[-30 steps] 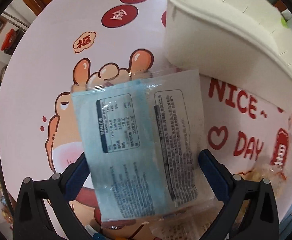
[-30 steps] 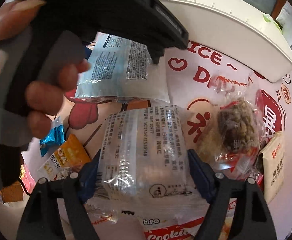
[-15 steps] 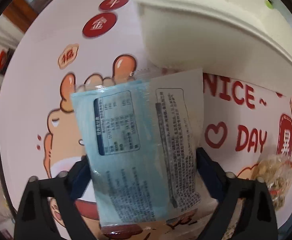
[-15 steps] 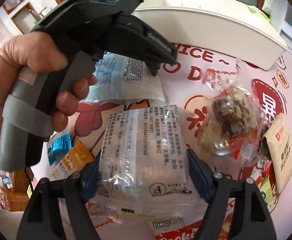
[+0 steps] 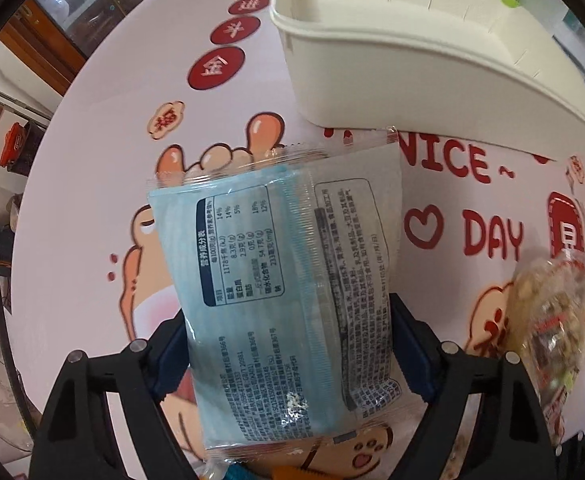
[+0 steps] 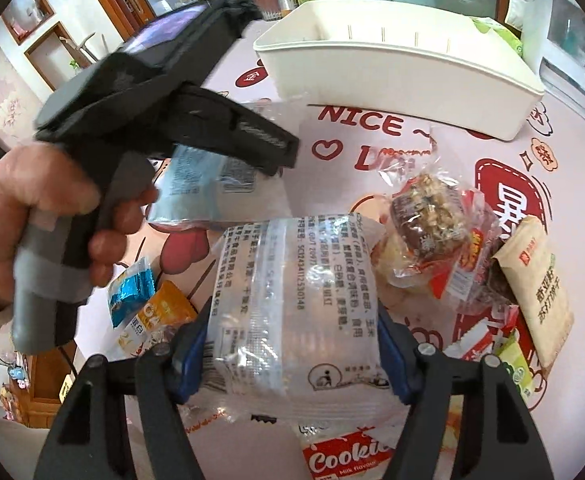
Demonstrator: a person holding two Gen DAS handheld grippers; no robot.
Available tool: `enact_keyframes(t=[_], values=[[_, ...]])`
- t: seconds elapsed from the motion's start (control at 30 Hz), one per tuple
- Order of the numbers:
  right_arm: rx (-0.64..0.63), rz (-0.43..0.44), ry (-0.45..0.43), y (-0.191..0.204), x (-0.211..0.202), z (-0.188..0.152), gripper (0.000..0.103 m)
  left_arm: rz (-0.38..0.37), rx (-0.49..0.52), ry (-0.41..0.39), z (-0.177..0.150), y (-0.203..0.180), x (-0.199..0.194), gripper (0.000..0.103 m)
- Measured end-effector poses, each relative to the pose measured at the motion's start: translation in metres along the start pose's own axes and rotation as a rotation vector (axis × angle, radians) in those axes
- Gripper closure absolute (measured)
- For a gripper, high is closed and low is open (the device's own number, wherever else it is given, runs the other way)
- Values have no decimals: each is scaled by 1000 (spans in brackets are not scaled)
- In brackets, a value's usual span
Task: Organize snacks
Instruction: 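Lift both packets and carry them toward the white tray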
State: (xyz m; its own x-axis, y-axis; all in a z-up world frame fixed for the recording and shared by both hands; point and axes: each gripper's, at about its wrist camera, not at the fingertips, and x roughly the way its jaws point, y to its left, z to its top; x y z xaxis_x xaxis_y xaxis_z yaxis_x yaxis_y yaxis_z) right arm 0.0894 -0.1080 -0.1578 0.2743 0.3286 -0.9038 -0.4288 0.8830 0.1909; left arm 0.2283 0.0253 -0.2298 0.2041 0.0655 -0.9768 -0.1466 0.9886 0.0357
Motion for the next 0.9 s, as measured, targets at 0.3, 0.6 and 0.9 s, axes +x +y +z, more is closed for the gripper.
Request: enact_keyframes(t=[0.3, 0.6, 0.9], values=[[-40, 32, -117, 15, -59, 3, 32, -42, 0, -140, -14, 38, -101, 18], [-18, 34, -274, 0, -113, 32, 32, -103, 26, -331, -3, 56, -187, 18], [71, -96, -396, -41, -159, 78, 32, -111, 129, -499, 29, 41, -257, 17]])
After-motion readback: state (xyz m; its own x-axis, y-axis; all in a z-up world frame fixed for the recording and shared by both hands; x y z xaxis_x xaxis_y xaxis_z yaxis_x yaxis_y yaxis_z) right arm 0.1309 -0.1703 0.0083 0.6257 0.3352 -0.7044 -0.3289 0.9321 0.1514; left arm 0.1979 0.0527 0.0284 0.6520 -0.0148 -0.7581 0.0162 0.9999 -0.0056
